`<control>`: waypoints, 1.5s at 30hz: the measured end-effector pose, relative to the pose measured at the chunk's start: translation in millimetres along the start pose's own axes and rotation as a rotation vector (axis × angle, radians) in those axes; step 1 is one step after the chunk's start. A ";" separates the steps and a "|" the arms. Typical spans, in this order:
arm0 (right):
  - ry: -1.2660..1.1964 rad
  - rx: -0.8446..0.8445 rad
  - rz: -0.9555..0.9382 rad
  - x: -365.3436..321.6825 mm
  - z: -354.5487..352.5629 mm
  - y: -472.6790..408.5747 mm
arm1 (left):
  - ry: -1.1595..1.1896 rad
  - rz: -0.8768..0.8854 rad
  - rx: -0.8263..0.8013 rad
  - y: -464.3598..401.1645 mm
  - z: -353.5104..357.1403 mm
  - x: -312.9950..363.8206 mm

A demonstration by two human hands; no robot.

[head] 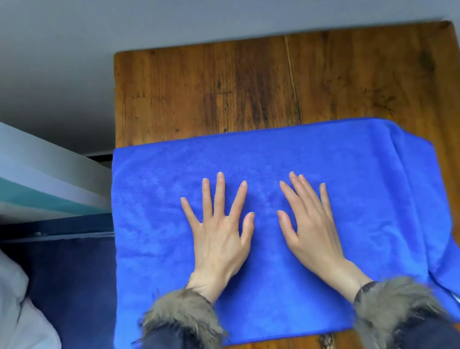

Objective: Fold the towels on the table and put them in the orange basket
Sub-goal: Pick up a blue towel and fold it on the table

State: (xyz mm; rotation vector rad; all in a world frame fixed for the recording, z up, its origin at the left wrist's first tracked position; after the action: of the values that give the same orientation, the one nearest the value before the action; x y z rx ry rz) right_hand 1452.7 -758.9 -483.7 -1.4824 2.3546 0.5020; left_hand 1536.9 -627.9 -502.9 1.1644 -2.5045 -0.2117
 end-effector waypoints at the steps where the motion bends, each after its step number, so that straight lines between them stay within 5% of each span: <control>1: -0.014 0.035 0.002 8.5 -11.2 4.9 | -0.002 0.042 -0.010 -0.4 3.6 18.4; 9: -0.050 0.221 0.292 148.7 -94.9 51.0 | -0.054 0.169 -0.091 -3.1 38.4 143.0; 14: -0.060 -0.078 0.293 188.2 -76.8 72.6 | -0.092 0.109 -0.118 -7.1 55.4 179.1; 24: 0.302 -0.237 0.085 272.3 -107.4 21.5 | -0.172 0.033 -0.055 -10.3 67.0 183.2; 30: -0.221 0.117 0.400 281.0 -143.6 12.9 | -0.187 0.016 -0.049 -10.9 64.2 185.8; 36: -0.279 -0.111 0.767 312.7 -137.6 19.3 | -0.164 0.001 -0.049 -12.1 61.6 190.5; 40: -0.354 -0.102 0.737 318.1 -143.7 13.9 | -0.065 -0.015 -0.050 -18.5 54.9 203.7; 45: -0.397 0.280 0.509 316.0 -180.2 4.1 | -0.080 0.137 -0.010 -45.9 48.6 240.8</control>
State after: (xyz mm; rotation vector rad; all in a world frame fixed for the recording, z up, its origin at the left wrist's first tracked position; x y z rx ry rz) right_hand 1304.3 -1090.3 -461.6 -0.5886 2.3356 0.5004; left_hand 1408.1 -842.0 -496.6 0.9935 -2.6379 -0.2385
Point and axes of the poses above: each hand's wrist, its own y-axis away from the middle knuckle, its own z-axis out of the palm, x = y × z, the point moved 5 cm from there along -y, towards the middle knuckle, and after that the axes turned 6 degrees about -x, right-handed, at the moved point
